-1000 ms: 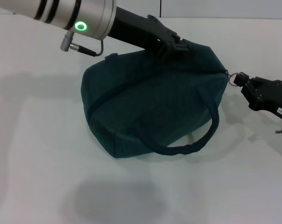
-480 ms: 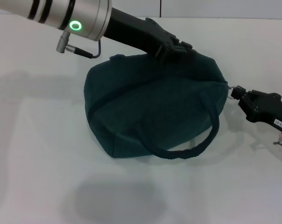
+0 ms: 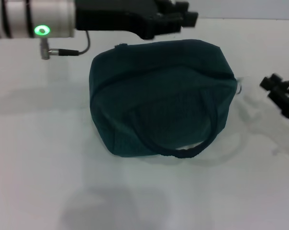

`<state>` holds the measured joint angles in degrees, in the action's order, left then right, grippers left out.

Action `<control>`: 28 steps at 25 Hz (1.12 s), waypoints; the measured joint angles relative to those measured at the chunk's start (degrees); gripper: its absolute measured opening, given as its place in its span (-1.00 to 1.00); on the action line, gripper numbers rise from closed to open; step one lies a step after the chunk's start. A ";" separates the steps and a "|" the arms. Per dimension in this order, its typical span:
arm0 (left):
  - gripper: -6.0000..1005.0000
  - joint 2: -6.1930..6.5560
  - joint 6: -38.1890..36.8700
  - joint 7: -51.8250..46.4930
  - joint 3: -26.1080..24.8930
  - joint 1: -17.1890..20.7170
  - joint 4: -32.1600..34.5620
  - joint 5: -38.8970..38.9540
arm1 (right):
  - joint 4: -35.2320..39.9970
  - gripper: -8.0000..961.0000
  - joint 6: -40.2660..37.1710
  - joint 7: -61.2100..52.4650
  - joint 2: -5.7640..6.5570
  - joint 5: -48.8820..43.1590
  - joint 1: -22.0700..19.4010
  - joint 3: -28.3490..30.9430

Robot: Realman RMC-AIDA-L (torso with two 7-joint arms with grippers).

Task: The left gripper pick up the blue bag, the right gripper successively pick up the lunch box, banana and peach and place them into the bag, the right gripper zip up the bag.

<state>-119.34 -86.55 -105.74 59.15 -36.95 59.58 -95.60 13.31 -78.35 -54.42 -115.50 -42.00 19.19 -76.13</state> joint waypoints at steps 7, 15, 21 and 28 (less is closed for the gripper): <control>-0.30 0.09 -3.59 10.38 -0.56 9.93 -1.29 11.34 | 0.01 -0.17 -0.74 -0.03 0.54 -0.01 -1.84 3.98; 0.20 0.57 -10.89 36.11 -1.48 18.40 -19.97 29.17 | 2.08 0.47 -13.71 0.58 1.45 -0.50 -1.72 5.28; 0.24 1.15 -12.31 44.12 -2.79 20.96 -28.30 27.93 | 9.69 0.60 -19.65 -5.99 4.42 -8.15 -0.01 4.67; 0.24 0.15 -12.00 50.98 -2.38 21.53 -32.07 25.67 | 19.47 0.60 -20.49 -16.98 7.66 -21.28 4.47 5.08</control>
<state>-119.19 -98.55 -54.77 56.77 -15.42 27.51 -69.93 32.79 -98.84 -71.41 -107.84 -63.27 23.66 -71.05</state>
